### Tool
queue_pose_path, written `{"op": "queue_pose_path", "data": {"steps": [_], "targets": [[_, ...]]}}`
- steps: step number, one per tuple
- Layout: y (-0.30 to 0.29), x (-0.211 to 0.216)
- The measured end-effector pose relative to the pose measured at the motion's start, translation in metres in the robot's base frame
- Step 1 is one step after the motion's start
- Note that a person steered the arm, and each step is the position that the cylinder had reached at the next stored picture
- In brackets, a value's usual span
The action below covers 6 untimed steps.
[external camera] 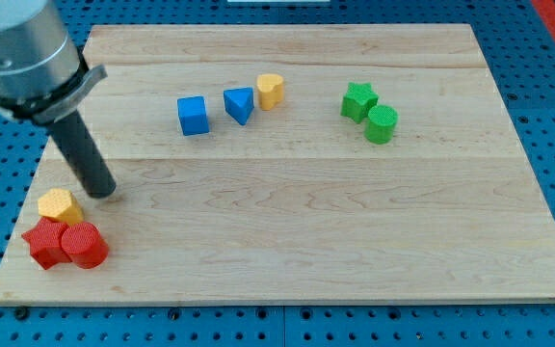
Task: Move the yellow heart diagonally to the bottom left side of the green circle
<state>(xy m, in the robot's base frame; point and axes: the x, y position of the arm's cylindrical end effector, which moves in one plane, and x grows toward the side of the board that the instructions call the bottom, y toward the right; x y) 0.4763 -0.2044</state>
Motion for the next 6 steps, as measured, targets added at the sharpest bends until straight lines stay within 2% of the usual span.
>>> {"op": "queue_pose_path", "data": {"steps": [1, 2, 3, 5, 6], "targets": [[-0.043, -0.047], [-0.047, -0.101], [0.009, -0.137], [0.172, -0.155], [0.203, -0.157]]}}
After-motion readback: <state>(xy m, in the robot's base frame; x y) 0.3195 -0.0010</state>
